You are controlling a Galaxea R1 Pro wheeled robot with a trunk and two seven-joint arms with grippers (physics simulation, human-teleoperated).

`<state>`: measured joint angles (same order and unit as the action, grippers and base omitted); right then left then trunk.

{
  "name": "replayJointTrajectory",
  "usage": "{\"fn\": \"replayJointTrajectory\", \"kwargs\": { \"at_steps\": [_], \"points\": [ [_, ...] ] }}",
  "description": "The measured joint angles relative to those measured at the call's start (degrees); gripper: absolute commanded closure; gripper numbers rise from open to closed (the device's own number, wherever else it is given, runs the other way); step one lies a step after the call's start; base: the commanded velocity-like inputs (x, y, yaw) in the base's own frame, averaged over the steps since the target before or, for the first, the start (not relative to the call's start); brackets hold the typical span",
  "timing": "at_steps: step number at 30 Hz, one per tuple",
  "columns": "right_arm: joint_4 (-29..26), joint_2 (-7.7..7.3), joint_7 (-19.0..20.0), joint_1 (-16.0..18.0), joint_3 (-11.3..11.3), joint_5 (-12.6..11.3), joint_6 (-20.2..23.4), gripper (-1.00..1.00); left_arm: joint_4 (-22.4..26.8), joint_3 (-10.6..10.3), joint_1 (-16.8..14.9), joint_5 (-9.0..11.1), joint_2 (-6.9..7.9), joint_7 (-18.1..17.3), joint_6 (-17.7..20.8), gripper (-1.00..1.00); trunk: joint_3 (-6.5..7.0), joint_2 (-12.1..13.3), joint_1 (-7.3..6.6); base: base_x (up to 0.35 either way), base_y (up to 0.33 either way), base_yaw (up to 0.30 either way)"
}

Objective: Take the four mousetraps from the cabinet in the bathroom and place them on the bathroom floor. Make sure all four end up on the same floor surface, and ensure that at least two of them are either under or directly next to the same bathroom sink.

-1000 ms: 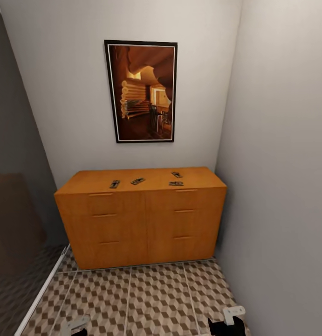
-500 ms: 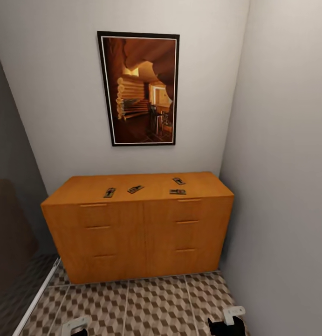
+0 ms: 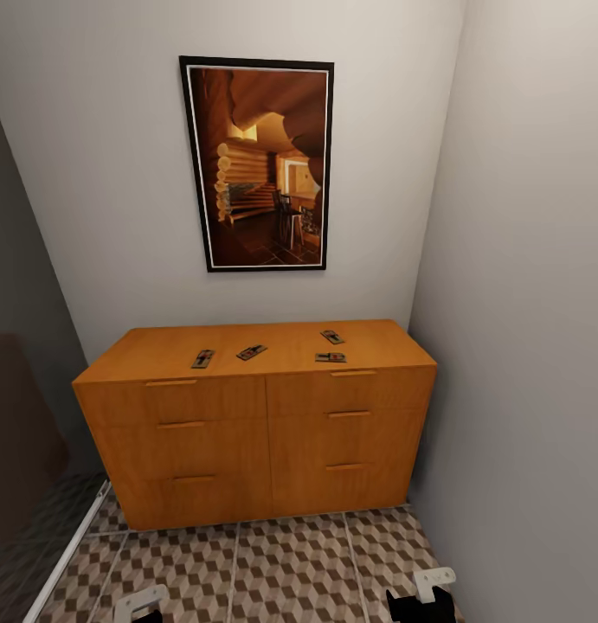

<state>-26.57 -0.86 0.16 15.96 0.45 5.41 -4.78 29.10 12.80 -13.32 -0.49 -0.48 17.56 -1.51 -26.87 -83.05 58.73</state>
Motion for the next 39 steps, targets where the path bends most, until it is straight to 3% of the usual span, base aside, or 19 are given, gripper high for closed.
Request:
{"fn": "replayJointTrajectory", "kwargs": {
  "at_steps": [29, 35, 39],
  "points": [
    [-3.2, -0.22, -0.1, 0.3, -0.2, 0.7, 0.1, -1.00, -0.4, -0.2, 0.0, 0.2, -0.15, -0.7, -0.2, -1.00, 0.00, 0.0, 0.00, 0.000, 0.000, 0.000],
    [-10.5, -0.05, -0.1, 0.3, -0.2, 0.5, 0.5, -1.00, 1.9, -0.4, 0.0, 0.2, -0.54, -0.7, -0.2, -1.00, 0.00, 0.0, 0.00, 0.000, 0.000, 0.000],
    [-19.5, -0.01, -0.2, 0.4, -0.2, 0.1, 1.7, -1.00, 9.4, -0.3, 0.0, 0.2, -1.32, -0.8, 0.0, -1.00, 0.01, 0.0, 0.00, 0.000, 0.000, 0.000]
  ]
}}
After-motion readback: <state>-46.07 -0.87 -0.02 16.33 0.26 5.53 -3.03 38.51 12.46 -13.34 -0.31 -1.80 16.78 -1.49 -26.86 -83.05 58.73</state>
